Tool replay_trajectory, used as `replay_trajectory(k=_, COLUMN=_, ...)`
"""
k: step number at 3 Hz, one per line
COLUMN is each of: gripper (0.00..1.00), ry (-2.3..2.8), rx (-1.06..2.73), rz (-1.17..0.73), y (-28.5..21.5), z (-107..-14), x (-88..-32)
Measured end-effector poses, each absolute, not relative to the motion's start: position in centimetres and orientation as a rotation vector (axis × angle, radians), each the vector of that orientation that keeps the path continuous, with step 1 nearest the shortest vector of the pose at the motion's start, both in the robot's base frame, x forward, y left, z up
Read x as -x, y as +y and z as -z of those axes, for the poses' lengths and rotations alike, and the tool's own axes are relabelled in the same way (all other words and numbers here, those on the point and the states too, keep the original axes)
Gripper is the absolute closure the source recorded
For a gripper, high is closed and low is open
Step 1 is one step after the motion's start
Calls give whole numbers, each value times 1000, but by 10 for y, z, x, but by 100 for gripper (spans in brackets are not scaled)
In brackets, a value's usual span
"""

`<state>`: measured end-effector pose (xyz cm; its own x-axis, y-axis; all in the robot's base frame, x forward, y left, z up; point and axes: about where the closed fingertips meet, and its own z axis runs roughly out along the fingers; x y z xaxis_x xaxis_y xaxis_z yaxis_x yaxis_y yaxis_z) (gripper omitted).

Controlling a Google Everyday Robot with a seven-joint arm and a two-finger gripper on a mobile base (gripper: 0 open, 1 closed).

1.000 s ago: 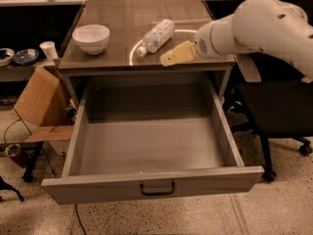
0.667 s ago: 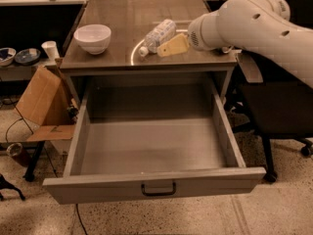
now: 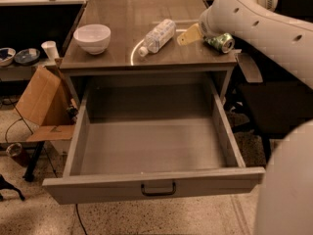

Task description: Place green can into top drawer

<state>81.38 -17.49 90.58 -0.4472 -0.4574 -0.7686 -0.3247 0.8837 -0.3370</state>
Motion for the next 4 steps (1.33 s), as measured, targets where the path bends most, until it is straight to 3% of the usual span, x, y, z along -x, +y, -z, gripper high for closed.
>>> replay_trajectory(k=2, gripper=0, ry=2189, rx=578, rz=290, y=-230, z=-878, x=-855)
replay_trajectory(k=3, gripper=17, ry=2285, rx=575, rz=299, y=-244, z=-858, x=-860)
replay_trajectory(k=4, gripper=40, ry=2352, rx=583, rz=270, y=-247, z=-844, x=-858)
